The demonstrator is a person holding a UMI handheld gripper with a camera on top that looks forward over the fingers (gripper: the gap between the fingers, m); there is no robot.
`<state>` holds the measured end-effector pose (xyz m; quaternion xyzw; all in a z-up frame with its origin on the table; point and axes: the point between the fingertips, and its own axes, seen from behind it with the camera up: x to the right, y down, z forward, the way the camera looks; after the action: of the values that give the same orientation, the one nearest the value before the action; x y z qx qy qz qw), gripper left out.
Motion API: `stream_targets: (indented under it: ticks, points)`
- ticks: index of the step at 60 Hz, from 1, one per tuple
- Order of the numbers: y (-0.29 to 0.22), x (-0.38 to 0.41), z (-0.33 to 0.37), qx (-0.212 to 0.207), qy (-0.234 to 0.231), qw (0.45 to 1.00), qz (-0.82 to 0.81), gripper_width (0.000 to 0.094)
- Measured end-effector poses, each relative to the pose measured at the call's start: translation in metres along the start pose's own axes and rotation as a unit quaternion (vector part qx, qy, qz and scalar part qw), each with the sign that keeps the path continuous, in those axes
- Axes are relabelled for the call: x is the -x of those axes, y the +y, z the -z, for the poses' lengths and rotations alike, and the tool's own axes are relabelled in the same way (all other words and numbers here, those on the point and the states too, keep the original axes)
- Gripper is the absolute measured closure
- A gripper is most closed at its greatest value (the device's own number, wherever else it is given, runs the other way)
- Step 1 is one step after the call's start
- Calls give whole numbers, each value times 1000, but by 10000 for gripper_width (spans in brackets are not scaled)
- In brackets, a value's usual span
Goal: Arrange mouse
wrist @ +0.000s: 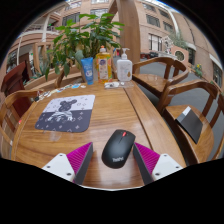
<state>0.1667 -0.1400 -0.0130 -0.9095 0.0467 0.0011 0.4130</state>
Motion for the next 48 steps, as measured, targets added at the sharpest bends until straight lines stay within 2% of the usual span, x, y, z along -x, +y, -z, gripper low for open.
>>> stream_targets:
  ticks: [8, 13, 15, 16, 28, 35, 41, 48]
  points:
    - [-12, 2, -16, -5, 26, 999, 19, 191]
    - [-15, 8, -21, -5, 20, 1000, 18, 361]
    - [-17, 10, -22, -7, 19, 1000, 23, 466]
    - [-18, 12, -23, -10, 15, 1000, 26, 482]
    - [-20, 11, -21, -29, 31, 998, 36, 585]
    - [-26, 5, -16, -35, 45, 998, 33, 585]
    - [-69, -12, 0, -73, 74, 994, 22, 585]
    - [-153, -16, 27, -140, 88, 986, 7, 585]
